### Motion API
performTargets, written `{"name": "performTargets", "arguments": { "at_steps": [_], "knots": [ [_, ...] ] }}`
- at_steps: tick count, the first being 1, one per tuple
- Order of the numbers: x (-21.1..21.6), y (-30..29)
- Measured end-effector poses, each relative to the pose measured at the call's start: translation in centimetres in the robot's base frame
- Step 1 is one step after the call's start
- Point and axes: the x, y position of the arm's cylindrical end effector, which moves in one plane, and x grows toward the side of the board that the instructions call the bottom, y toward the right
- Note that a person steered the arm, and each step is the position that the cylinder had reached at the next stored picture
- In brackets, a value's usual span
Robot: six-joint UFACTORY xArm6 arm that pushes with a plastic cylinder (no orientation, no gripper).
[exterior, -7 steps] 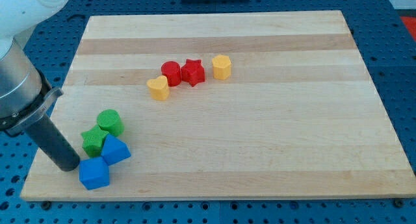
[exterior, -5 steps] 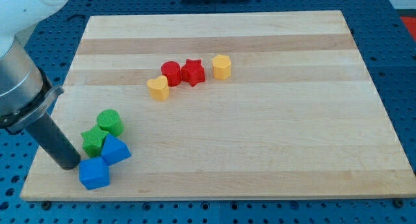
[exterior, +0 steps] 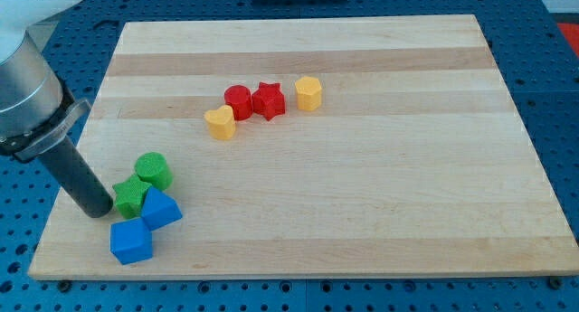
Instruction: Move the green star along with blue triangle right a bit
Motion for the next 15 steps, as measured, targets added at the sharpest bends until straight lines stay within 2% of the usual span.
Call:
{"name": "performTargets", "arguments": {
  "at_steps": [8, 11, 15],
  "knots": [
    [-0.2, 2.1],
    [2.0, 2.9],
    [2.0, 5.3]
  ]
}}
